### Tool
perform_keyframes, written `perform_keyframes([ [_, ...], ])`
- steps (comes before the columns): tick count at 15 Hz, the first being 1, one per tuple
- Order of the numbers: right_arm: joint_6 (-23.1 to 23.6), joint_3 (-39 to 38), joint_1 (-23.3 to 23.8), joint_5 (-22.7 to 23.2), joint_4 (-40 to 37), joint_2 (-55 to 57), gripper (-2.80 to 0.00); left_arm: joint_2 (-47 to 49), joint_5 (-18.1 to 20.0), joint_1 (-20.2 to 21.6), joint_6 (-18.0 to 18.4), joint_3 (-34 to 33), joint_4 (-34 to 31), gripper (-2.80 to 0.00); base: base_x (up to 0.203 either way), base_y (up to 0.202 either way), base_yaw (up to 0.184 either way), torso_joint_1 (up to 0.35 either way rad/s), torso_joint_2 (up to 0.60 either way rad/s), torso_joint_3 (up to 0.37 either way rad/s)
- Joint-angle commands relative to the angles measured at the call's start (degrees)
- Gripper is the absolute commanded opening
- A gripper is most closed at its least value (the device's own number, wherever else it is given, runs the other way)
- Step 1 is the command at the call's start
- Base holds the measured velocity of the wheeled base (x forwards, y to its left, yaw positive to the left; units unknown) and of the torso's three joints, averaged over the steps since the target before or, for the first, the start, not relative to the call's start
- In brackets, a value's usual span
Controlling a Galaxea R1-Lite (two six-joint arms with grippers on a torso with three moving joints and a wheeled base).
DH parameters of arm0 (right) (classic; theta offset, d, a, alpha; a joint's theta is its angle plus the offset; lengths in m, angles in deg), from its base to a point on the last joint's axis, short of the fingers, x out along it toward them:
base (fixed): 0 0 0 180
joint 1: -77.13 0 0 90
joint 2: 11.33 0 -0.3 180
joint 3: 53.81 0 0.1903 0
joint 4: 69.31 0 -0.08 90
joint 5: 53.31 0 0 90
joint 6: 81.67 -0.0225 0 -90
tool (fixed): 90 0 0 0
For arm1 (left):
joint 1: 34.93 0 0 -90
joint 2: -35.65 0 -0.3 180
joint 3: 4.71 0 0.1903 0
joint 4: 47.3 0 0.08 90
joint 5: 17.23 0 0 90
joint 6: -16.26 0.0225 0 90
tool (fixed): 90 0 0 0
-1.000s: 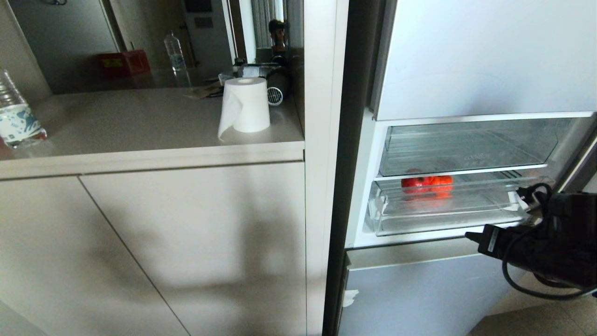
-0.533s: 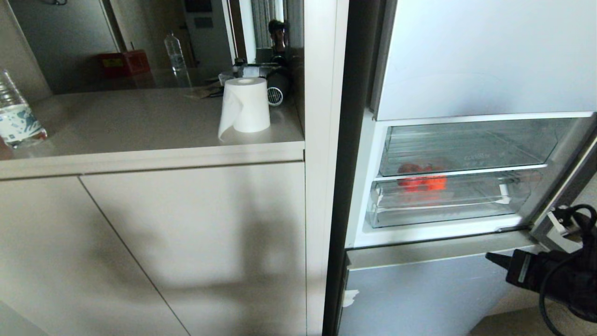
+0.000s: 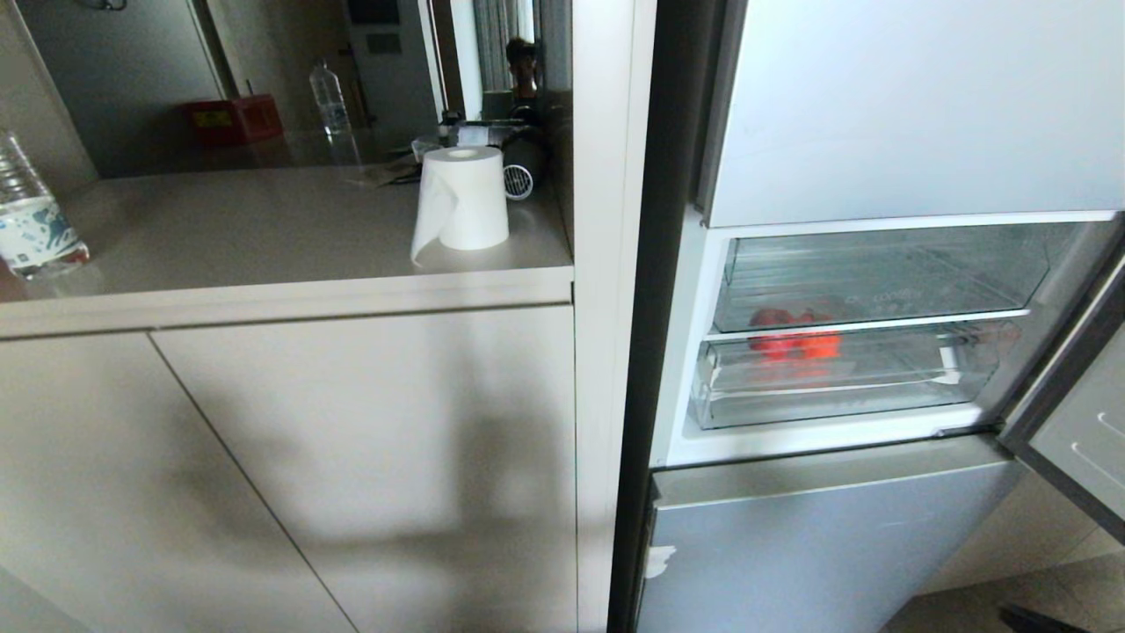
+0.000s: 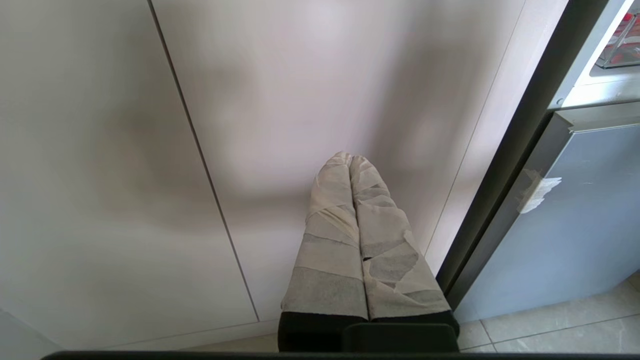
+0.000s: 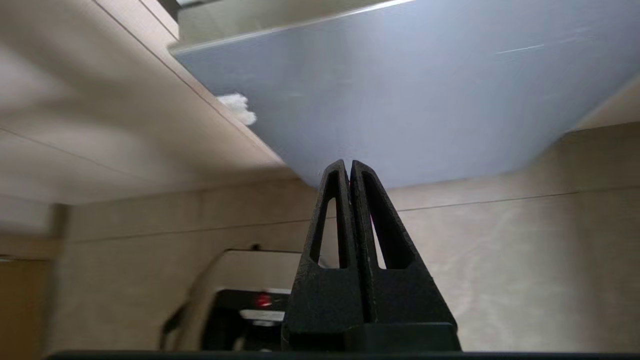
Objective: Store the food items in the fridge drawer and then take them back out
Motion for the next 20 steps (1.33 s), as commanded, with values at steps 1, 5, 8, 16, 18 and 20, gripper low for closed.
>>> perform_keyframes([
  [1,0.3,-1.1,0.0,-0.6,-2.9,-10.2,-2.80,0.0,0.0,0.0,0.0,0.1,0.0,-2.80,0.000,0.000,0.000,0.000,0.00,0.000],
  [5,1.4,-1.5,0.0,-4.1,-12.9,-24.6,-2.80,0.1,0.0,0.0,0.0,0.0,0.0,-2.80,0.000,0.000,0.000,0.000,0.00,0.000],
  [8,3.9,-0.9,0.0,-4.6,-20.5,-38.5,-2.80,0.0,0.0,0.0,0.0,0.0,0.0,-2.80,0.000,0.000,0.000,0.000,0.00,0.000],
  [16,14.2,-1.6,-0.1,-8.1,-23.9,-53.3,-2.80,0.1,0.0,0.0,0.0,0.0,0.0,-2.80,0.000,0.000,0.000,0.000,0.00,0.000],
  [18,14.8,-1.5,-0.1,-8.0,-24.0,-53.3,-2.80,0.1,0.0,0.0,0.0,0.0,0.0,-2.80,0.000,0.000,0.000,0.000,0.00,0.000],
  [20,16.7,-1.5,-0.1,-6.7,-24.3,-53.3,-2.80,0.0,0.0,0.0,0.0,0.0,0.0,-2.80,0.000,0.000,0.000,0.000,0.00,0.000],
])
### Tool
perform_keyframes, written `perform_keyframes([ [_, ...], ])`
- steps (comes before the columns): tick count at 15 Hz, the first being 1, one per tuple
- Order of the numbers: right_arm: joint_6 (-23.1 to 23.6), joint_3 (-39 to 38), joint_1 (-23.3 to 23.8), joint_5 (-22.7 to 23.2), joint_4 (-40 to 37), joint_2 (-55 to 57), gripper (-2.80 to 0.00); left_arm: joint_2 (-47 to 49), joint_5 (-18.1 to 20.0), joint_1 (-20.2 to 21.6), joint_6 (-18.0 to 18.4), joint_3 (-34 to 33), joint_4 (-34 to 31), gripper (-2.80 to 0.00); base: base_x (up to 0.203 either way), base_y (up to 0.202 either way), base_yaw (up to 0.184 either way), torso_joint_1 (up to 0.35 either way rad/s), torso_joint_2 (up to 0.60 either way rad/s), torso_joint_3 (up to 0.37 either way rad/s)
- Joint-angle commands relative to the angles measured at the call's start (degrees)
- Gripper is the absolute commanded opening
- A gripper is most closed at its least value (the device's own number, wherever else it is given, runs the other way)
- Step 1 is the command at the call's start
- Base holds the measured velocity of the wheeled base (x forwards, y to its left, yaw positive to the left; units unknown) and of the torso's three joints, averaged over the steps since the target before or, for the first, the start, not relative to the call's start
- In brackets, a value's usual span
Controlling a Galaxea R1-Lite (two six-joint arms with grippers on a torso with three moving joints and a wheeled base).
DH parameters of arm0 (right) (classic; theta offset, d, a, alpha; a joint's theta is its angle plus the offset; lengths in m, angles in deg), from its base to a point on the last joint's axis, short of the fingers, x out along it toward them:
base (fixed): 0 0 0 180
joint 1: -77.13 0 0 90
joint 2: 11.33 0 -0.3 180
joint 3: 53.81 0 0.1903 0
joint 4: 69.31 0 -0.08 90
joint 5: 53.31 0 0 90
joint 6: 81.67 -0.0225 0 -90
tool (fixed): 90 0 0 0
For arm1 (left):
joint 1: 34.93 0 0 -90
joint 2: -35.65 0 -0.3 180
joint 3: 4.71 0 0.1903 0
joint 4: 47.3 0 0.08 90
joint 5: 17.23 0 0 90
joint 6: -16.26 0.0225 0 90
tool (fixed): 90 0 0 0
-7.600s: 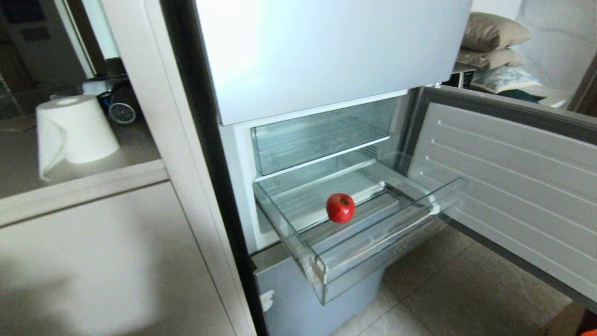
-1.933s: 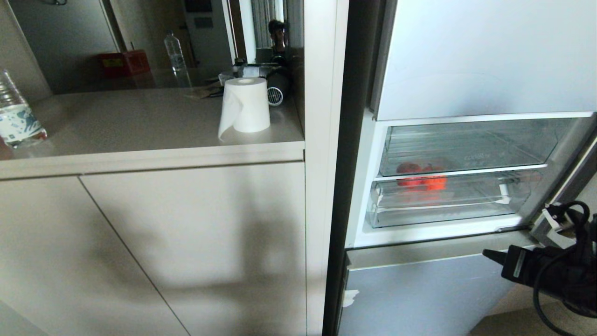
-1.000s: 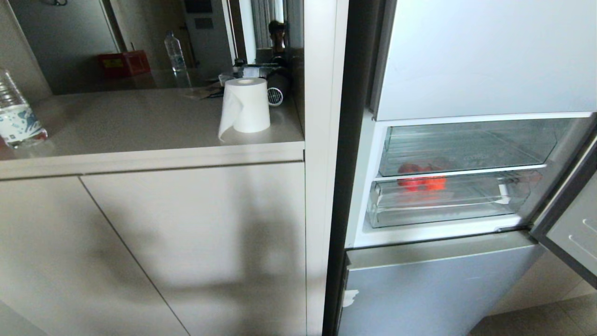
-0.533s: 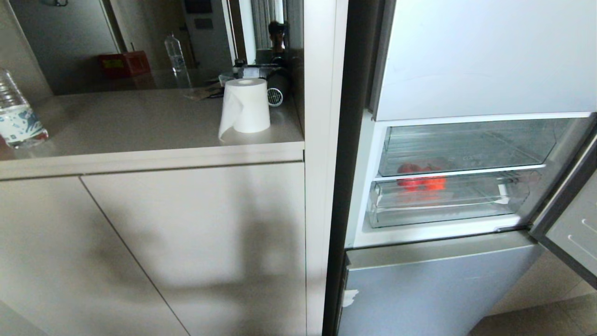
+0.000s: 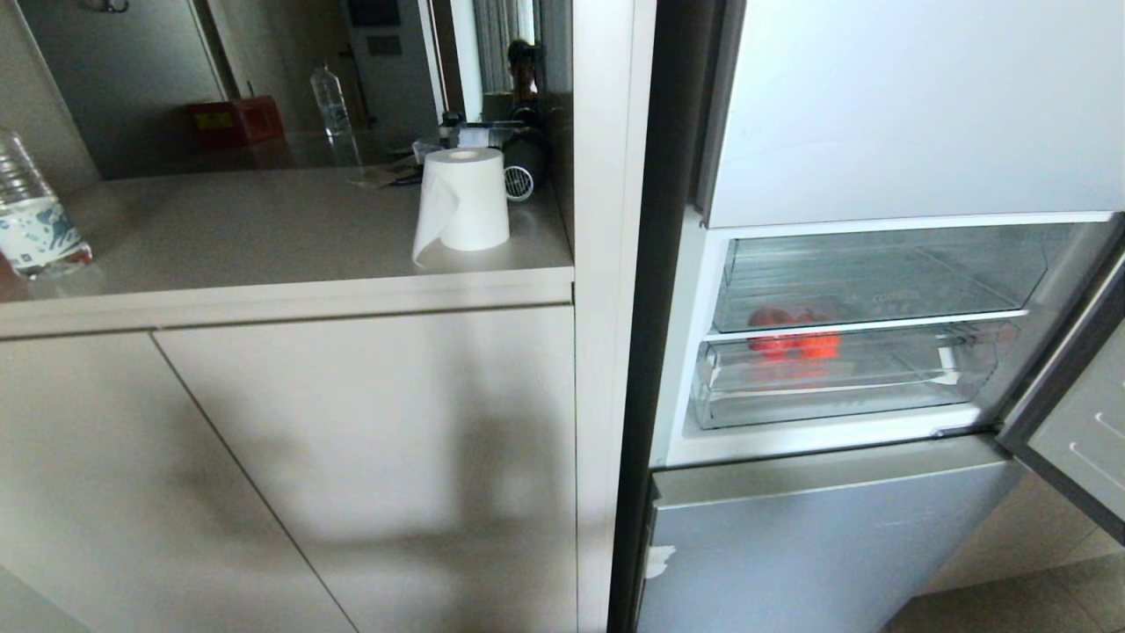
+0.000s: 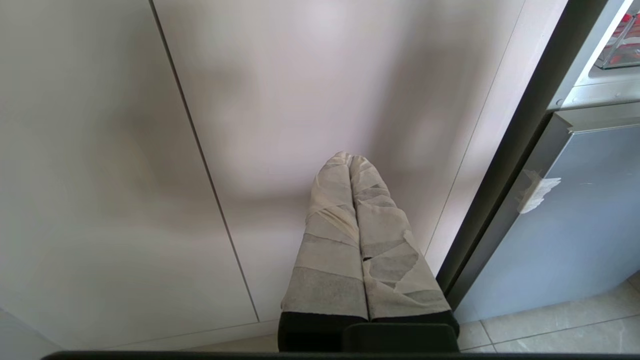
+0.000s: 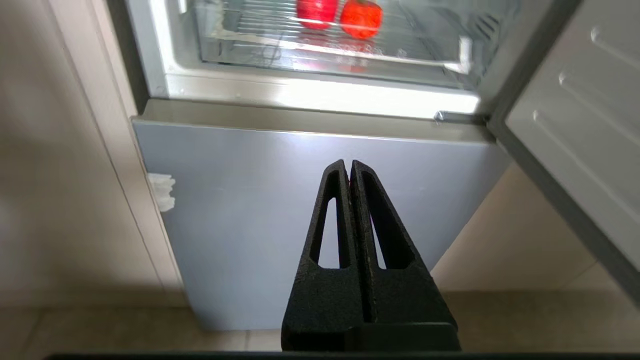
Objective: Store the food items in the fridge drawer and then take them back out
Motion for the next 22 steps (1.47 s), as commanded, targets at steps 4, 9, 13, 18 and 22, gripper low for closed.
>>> perform_keyframes([
  [4,0.5,0.0,0.0,0.3,-0.2,-0.1,-2.80,0.0,0.0,0.0,0.0,0.0,0.0,-2.80,0.000,0.000,0.000,0.000,0.00,0.000],
  [9,-1.0,0.0,0.0,0.0,-0.1,-0.1,-2.80,0.0,0.0,0.0,0.0,0.0,0.0,-2.80,0.000,0.000,0.000,0.000,0.00,0.000],
  [13,-1.2,0.0,0.0,0.0,-0.1,-0.1,-2.80,0.0,0.0,0.0,0.0,0.0,0.0,-2.80,0.000,0.000,0.000,0.000,0.00,0.000],
  [18,-0.9,0.0,0.0,0.2,-0.2,-0.1,-2.80,0.0,0.0,0.0,0.0,0.0,0.0,-2.80,0.000,0.001,-0.020,0.000,0.00,0.001],
  [22,-1.1,0.0,0.0,0.1,-0.2,-0.1,-2.80,0.0,0.0,0.0,0.0,0.0,0.0,-2.80,0.000,0.008,-0.175,0.002,0.00,0.002],
])
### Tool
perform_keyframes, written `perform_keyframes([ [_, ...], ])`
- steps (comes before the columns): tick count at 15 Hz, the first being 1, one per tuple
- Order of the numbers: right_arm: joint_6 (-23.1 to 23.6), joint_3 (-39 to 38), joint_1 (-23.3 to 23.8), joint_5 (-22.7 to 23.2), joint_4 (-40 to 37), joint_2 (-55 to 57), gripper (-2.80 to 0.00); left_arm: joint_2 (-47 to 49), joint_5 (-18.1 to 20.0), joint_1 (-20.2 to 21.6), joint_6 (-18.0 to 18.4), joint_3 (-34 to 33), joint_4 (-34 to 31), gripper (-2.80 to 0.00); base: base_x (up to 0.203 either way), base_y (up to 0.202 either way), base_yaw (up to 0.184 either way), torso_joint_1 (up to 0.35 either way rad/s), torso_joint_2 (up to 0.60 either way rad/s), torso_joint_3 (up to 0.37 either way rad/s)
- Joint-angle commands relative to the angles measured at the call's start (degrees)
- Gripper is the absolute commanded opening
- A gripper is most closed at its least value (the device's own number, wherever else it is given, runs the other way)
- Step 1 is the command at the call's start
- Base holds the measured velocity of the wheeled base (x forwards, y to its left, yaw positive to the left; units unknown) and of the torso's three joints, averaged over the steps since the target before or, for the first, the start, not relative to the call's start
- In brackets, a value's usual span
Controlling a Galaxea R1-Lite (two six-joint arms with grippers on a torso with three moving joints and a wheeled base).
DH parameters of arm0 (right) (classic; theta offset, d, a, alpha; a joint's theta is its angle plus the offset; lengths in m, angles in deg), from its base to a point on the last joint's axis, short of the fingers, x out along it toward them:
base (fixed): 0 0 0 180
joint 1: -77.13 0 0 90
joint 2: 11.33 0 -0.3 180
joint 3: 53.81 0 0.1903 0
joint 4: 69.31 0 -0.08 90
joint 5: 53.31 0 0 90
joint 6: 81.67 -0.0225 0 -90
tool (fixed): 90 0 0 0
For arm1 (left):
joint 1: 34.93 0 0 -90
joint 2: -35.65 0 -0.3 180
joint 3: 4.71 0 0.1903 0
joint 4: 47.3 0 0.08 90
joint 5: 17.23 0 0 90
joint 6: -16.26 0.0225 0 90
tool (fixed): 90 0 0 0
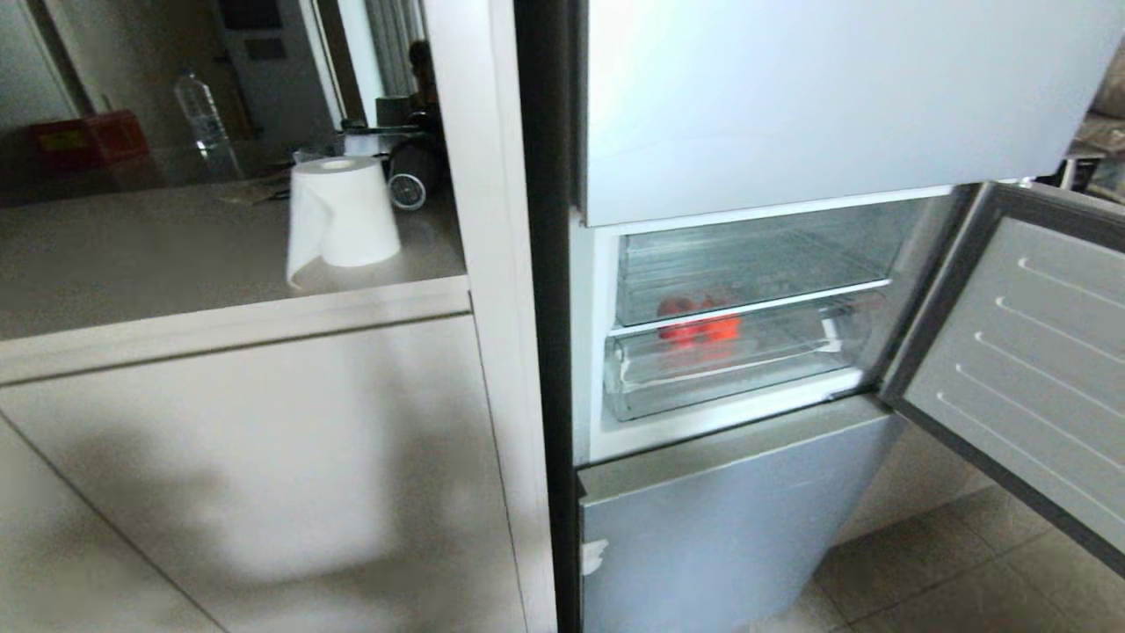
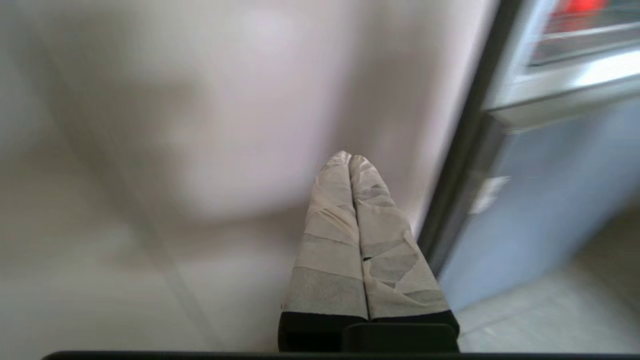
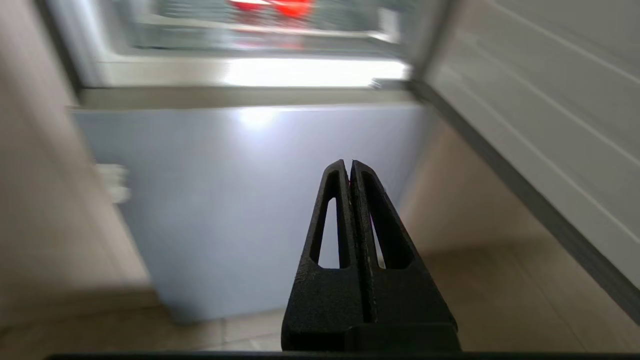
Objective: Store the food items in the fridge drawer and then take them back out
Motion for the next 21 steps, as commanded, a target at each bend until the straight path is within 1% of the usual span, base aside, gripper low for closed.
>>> perform_keyframes([
  [1,-0.1,0.0,0.0,-0.1,0.1,0.0,-2.80,0.0,0.0,0.0,0.0,0.0,0.0,-2.80,0.000,0.008,-0.171,-0.006,0.00,0.002],
  [13,-1.3,0.0,0.0,-0.2,0.1,0.0,-2.80,0.0,0.0,0.0,0.0,0.0,0.0,-2.80,0.000,0.007,-0.174,0.003,0.00,0.004],
  [15,0.0,0.0,0.0,-0.2,-0.4,0.0,-2.80,0.0,0.0,0.0,0.0,0.0,0.0,-2.80,-0.002,0.004,-0.114,0.001,0.00,-0.002],
  [16,-0.4,0.7,0.0,-0.4,0.0,0.0,-2.80,0.1,0.0,0.0,0.0,0.0,0.0,-2.80,0.000,0.000,0.000,0.000,0.00,0.000],
  [17,-2.8,3.6,0.0,-0.9,0.2,0.2,-2.80,0.0,0.0,0.0,0.0,0.0,0.0,-2.80,0.000,0.000,0.000,0.000,0.00,0.000],
  [18,-7.6,8.0,0.1,-1.7,0.2,1.5,-2.80,0.0,0.0,0.0,0.0,0.0,0.0,-2.80,0.000,0.000,0.000,0.000,0.00,0.000],
  [20,-21.5,16.4,1.0,-5.1,0.2,9.5,-2.80,0.1,0.0,0.0,0.0,0.0,0.0,-2.80,0.000,0.000,0.000,0.000,0.00,0.000],
  [21,-28.1,19.9,3.1,-6.7,0.3,15.5,-2.80,0.0,0.0,0.0,0.0,0.0,0.0,-2.80,0.000,0.000,0.000,0.000,0.00,0.000],
])
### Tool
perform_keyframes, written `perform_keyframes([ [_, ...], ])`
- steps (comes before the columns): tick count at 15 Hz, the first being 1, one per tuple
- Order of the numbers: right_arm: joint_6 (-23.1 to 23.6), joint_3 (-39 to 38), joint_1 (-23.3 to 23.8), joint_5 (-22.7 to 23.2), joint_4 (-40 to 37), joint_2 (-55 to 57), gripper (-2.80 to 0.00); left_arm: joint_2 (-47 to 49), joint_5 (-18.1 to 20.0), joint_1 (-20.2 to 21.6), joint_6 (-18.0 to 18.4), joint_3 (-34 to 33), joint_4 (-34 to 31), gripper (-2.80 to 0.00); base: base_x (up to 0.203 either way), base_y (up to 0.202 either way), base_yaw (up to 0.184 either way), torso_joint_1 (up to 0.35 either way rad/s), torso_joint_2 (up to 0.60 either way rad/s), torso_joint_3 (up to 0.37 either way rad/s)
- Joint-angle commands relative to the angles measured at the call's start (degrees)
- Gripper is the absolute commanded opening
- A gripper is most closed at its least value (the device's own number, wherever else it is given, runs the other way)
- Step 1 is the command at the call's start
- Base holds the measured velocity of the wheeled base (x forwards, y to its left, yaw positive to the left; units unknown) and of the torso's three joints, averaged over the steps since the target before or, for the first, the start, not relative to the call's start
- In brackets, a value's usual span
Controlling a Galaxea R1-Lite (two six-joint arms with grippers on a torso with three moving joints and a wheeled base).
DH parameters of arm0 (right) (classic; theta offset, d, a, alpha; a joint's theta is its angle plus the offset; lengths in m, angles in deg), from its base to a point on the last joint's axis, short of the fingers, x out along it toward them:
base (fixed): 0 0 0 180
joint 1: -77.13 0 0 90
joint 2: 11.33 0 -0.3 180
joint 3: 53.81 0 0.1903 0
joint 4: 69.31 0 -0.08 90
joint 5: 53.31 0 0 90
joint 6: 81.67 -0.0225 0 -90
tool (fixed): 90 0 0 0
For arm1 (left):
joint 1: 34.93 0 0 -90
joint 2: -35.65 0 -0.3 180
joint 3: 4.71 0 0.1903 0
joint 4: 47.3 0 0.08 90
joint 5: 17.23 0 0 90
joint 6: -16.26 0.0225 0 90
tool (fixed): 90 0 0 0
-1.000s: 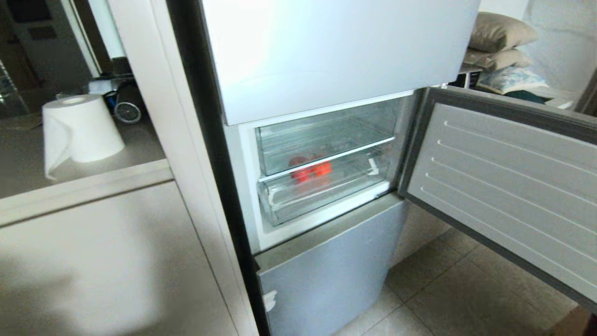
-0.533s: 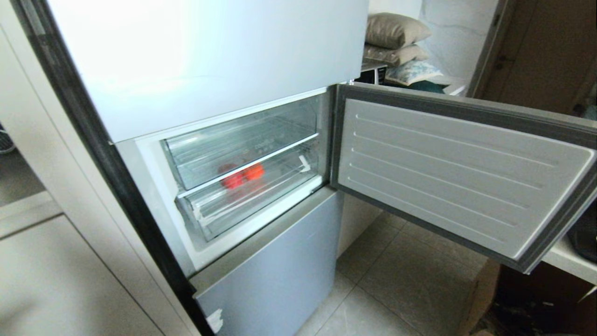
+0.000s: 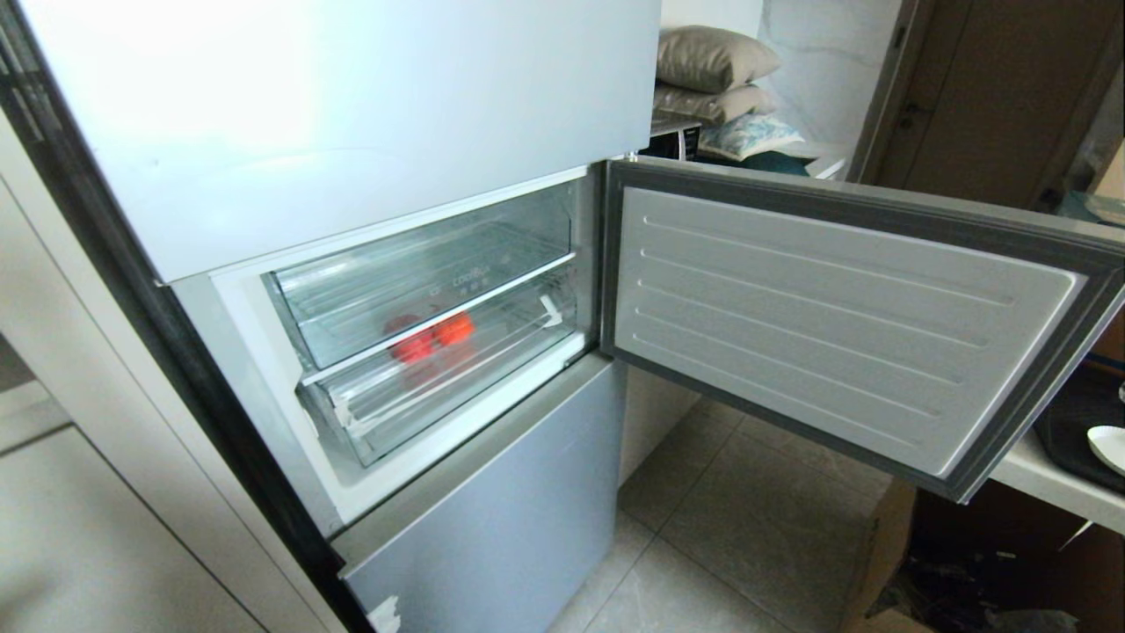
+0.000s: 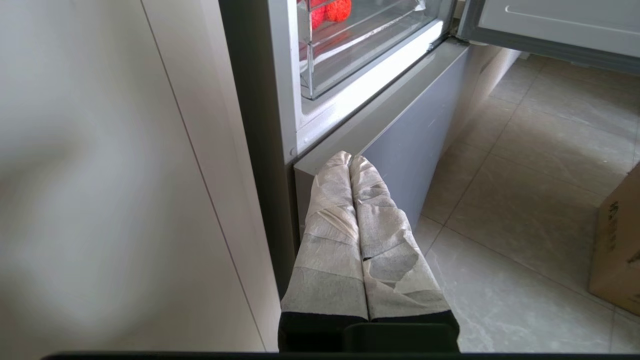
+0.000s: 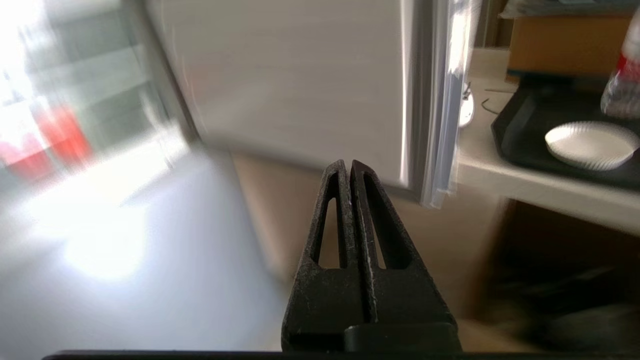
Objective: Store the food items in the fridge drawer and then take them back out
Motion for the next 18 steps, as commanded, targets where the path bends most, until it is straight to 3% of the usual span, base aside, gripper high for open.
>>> perform_keyframes([
  [1,-12.9,6.0,5.1,-1.5,0.3,13.8,-2.80,0.0,0.0,0.0,0.0,0.0,0.0,-2.80,0.000,0.000,0.000,0.000,0.00,0.000],
  [3,-21.4,8.2,18.6,1.7,3.5,24.0,-2.80,0.0,0.0,0.0,0.0,0.0,0.0,-2.80,0.000,0.000,0.000,0.000,0.00,0.000],
  [5,-26.9,7.9,31.9,11.4,10.5,33.6,-2.80,0.0,0.0,0.0,0.0,0.0,0.0,-2.80,0.000,0.000,0.000,0.000,0.00,0.000],
  [7,-29.7,8.2,38.2,18.7,15.6,43.0,-2.80,0.1,0.0,0.0,0.0,0.0,0.0,-2.80,0.000,0.000,0.000,0.000,0.00,0.000],
  [12,-35.7,12.1,42.4,23.9,37.8,69.3,-2.80,0.1,0.0,0.0,0.0,0.0,0.0,-2.80,0.000,0.000,0.000,0.000,0.00,0.000],
  [15,-39.2,20.4,43.2,24.6,43.7,80.5,-2.80,0.0,0.0,0.0,0.0,0.0,0.0,-2.80,0.000,0.000,0.000,0.000,0.00,0.000],
  [18,-41.2,28.7,43.4,26.3,44.9,87.9,-2.80,0.1,0.0,0.0,0.0,0.0,0.0,-2.80,0.000,0.000,0.000,0.000,0.00,0.000],
])
